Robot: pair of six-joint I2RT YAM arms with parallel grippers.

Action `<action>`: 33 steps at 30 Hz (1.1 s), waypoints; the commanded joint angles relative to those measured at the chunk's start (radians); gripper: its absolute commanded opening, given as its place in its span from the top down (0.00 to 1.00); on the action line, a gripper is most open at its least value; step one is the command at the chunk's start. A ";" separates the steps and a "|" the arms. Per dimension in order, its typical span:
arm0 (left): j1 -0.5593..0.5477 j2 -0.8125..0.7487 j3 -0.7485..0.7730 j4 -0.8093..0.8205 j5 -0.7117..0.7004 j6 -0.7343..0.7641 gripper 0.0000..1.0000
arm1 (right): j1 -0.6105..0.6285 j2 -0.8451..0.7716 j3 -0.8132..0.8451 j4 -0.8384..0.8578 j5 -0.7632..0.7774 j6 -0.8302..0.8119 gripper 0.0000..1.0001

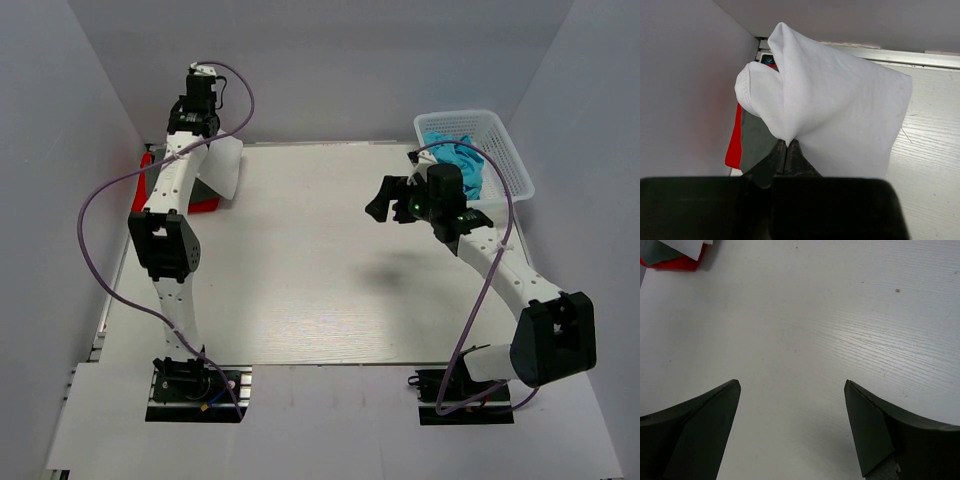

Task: Fold and stack the t-shirts
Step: Put the neatly folded tshirt into the corner of the board with the left arm

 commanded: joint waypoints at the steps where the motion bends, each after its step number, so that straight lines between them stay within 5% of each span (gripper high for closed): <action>1: 0.036 -0.113 0.047 0.041 -0.003 0.013 1.00 | -0.003 -0.052 -0.010 0.038 -0.017 -0.014 0.10; 24: 0.253 0.022 -0.119 0.183 0.120 0.025 1.00 | -0.001 0.017 0.063 -0.024 0.031 -0.027 0.10; 25: 0.266 0.042 -0.102 0.183 0.133 0.025 0.95 | 0.000 0.020 0.074 -0.031 0.038 -0.036 0.10; 26: 0.266 0.080 -0.084 0.163 0.134 0.025 0.79 | -0.001 0.023 0.077 -0.044 0.046 -0.037 0.10; 29: 0.275 0.133 0.002 0.112 0.031 0.007 0.07 | -0.003 0.015 0.083 -0.059 0.072 -0.042 0.10; 30: 0.275 0.133 0.002 0.112 0.022 0.007 0.00 | -0.001 0.011 0.083 -0.059 0.072 -0.045 0.10; 33: 0.275 0.098 -0.009 0.094 0.031 -0.032 0.00 | 0.000 0.002 0.071 -0.058 0.075 -0.043 0.10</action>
